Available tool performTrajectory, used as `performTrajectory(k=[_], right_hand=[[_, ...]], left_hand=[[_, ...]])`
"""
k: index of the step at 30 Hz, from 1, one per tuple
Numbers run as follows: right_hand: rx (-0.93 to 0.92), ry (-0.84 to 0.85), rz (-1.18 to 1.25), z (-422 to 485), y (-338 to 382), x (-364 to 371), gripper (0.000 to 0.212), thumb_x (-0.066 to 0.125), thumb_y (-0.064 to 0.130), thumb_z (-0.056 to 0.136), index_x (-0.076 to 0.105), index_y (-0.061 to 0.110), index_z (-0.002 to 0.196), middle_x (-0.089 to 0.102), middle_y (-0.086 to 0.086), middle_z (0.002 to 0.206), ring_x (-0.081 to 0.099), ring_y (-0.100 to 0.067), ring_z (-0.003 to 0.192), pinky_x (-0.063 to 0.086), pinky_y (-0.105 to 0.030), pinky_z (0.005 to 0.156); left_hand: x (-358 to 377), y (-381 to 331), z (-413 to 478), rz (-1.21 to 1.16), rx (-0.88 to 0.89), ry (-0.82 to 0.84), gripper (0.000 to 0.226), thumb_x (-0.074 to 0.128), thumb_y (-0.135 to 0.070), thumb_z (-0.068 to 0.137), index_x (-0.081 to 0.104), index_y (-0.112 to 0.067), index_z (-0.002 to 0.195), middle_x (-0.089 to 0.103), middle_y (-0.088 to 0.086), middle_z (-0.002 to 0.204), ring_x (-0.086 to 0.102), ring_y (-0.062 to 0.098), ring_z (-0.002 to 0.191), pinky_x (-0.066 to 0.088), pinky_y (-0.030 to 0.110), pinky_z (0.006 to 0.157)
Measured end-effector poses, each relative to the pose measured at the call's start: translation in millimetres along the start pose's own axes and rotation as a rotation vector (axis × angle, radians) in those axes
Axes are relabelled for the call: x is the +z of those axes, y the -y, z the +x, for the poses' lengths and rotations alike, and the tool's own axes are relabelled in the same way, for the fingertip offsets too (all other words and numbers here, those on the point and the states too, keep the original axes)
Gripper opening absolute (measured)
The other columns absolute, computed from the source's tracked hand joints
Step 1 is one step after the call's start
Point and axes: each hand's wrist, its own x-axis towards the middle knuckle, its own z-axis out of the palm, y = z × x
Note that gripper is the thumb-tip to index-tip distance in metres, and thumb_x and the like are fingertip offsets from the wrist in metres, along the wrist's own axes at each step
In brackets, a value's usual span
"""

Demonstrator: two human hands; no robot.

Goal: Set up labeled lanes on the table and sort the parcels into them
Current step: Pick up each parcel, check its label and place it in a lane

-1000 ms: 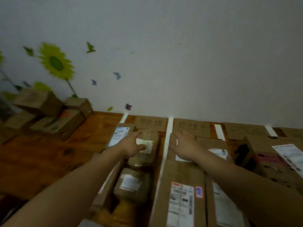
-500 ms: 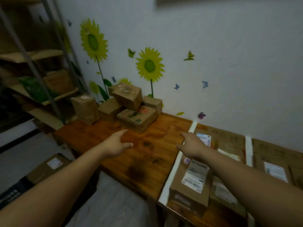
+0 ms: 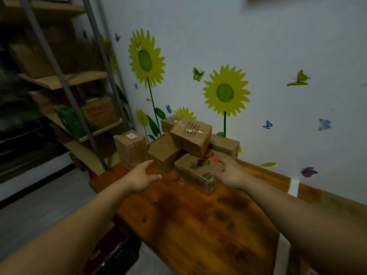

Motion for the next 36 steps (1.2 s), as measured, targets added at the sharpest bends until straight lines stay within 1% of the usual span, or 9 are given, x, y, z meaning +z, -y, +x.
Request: performTrajectory(k=[8,12,15,20,23,27,31,33,36], right_hand=[[0.201,-0.013,0.207,100.0,0.6,-8.2,0.046,0.061,0.037,0.088,0.052,0.018,0.129,0.059,-0.007,0.125,0.058,-0.024,0.11,0.047,-0.039,0.097],[0.276,-0.056,0.328,137.8,-1.2,-2.4,0.034,0.059,0.031,0.092,0.058,0.02,0.124,0.06,-0.001,0.115,0.058,-0.019,0.104,0.045,-0.031,0.093],[0.385,-0.078,0.394,165.5,0.8,8.6,0.03,0.059,0.033,0.092,0.059,0.019,0.119,0.062,-0.002,0.112,0.058,-0.017,0.096,0.048,-0.033,0.089],[0.541,-0.18,0.557,206.1,17.9,32.5,0.014,0.059,0.024,0.091,0.055,0.022,0.105,0.062,0.003,0.103,0.061,-0.013,0.092,0.053,-0.032,0.087],[0.604,-0.238,0.674,222.3,28.9,45.1,0.05,0.063,0.03,0.086,0.044,0.021,0.131,0.06,-0.003,0.124,0.059,-0.02,0.108,0.05,-0.043,0.097],[0.593,-0.303,0.68,225.3,41.6,47.7,0.084,0.069,0.043,0.079,0.021,0.028,0.147,0.055,-0.002,0.13,0.056,-0.021,0.112,0.047,-0.039,0.099],[0.551,-0.374,0.739,217.8,44.6,42.4,0.093,0.068,0.072,0.057,0.037,0.034,0.137,0.06,0.002,0.123,0.06,-0.021,0.109,0.048,-0.047,0.098],[0.577,-0.411,0.802,208.8,46.9,36.7,0.095,0.058,0.082,0.058,0.036,0.034,0.137,0.056,0.002,0.126,0.057,-0.023,0.112,0.047,-0.049,0.097],[0.614,-0.449,0.86,187.5,53.5,26.7,0.07,0.042,0.072,0.083,0.035,0.025,0.133,0.053,-0.003,0.125,0.054,-0.025,0.112,0.047,-0.048,0.095]], left_hand=[[-24.5,-43.8,116.8,0.017,0.047,0.048,0.07,0.061,-0.033,0.089,0.023,-0.029,0.148,0.029,0.007,0.152,0.04,0.026,0.131,0.042,0.029,0.089],[-21.5,-65.2,171.5,0.029,0.169,0.028,0.066,0.062,-0.024,0.09,0.028,-0.021,0.147,0.034,0.008,0.15,0.036,0.025,0.135,0.033,0.03,0.102],[-18.1,-74.7,219.1,-0.008,0.295,0.074,0.059,0.063,-0.013,0.088,0.037,-0.01,0.141,0.045,0.001,0.138,0.04,0.021,0.131,0.027,0.018,0.093],[-15.4,-72.7,301.6,-0.124,0.304,0.15,0.07,0.068,-0.023,0.084,0.031,-0.013,0.142,0.054,0.006,0.132,0.051,0.026,0.121,0.039,0.031,0.102],[-16.3,-67.6,328.3,-0.092,0.22,0.299,0.074,0.061,-0.042,0.087,0.023,-0.021,0.146,0.05,0.005,0.135,0.051,0.029,0.118,0.045,0.036,0.092],[-15.3,-57.5,335.0,-0.247,0.224,0.42,0.041,0.053,-0.04,0.093,0.051,-0.023,0.129,0.058,0.004,0.126,0.055,0.019,0.105,0.043,0.027,0.09],[-25.9,-57.5,318.7,-0.505,0.088,0.499,0.046,0.03,-0.056,0.096,0.061,-0.022,0.088,0.066,0.0,0.086,0.059,0.015,0.078,0.044,0.027,0.067],[-29.4,-59.0,312.0,-0.607,0.084,0.496,0.053,0.024,-0.061,0.094,0.062,-0.024,0.094,0.066,0.002,0.087,0.059,0.016,0.08,0.045,0.028,0.066],[-34.4,-61.3,288.2,-0.562,0.163,0.456,0.035,0.034,-0.051,0.097,0.05,-0.024,0.113,0.062,0.003,0.103,0.057,0.017,0.087,0.049,0.038,0.08]])
